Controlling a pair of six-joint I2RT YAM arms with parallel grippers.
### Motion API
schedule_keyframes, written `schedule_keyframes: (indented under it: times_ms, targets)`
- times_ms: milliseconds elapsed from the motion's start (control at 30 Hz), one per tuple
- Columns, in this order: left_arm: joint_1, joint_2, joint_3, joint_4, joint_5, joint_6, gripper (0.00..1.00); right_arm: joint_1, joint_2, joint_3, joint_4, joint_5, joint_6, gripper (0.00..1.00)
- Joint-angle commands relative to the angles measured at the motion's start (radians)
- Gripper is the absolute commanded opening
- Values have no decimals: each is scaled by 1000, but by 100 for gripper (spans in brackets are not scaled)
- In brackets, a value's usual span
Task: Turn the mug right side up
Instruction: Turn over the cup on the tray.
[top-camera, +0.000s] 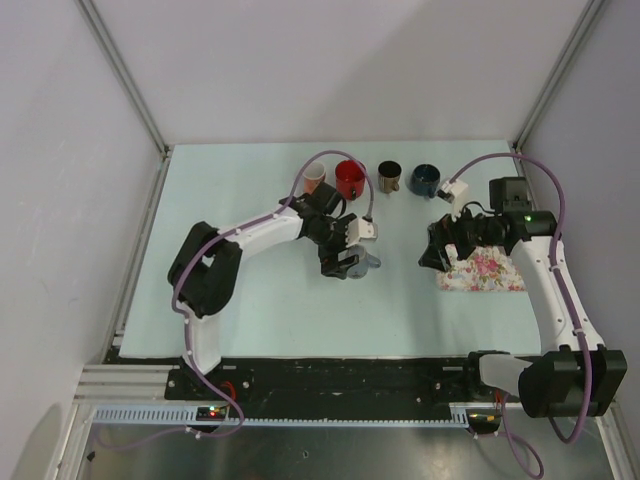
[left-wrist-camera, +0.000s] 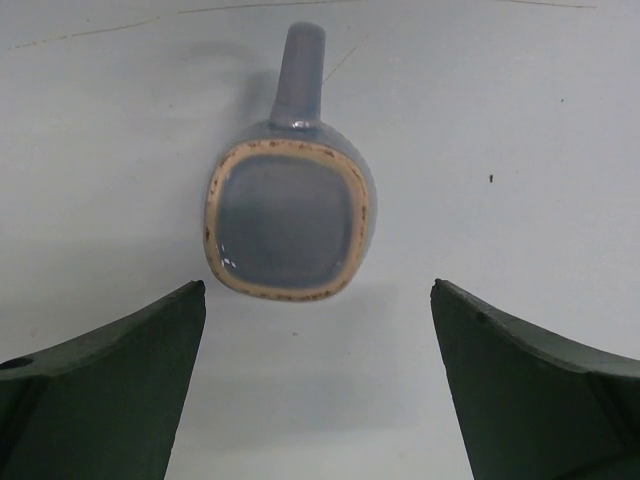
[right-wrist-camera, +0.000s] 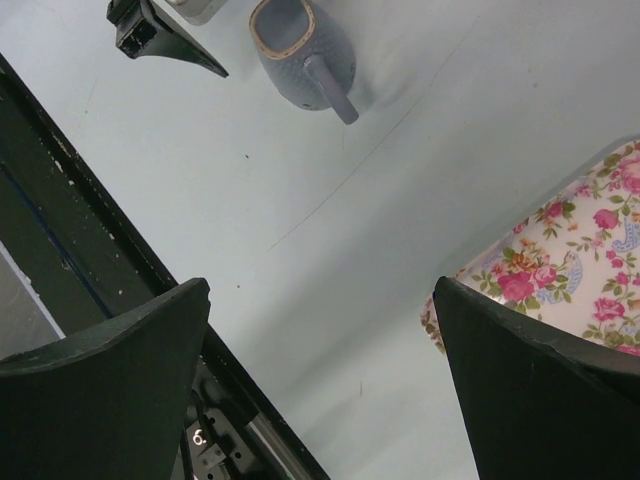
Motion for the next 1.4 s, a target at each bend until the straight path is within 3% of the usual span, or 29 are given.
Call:
schedule_keyframes:
  times_ms: [0, 967, 1367]
  targets:
    - [-23, 36, 75, -24, -3, 23, 97, -9, -32, -11, 21, -11, -43, 99]
    - [-35, 101, 149, -28, 50, -63, 91, -2, -15, -41, 8, 6, -102, 100]
    - [-49, 128, 163, -30, 41, -71, 93, 16, -5, -43, 7, 14, -105, 99]
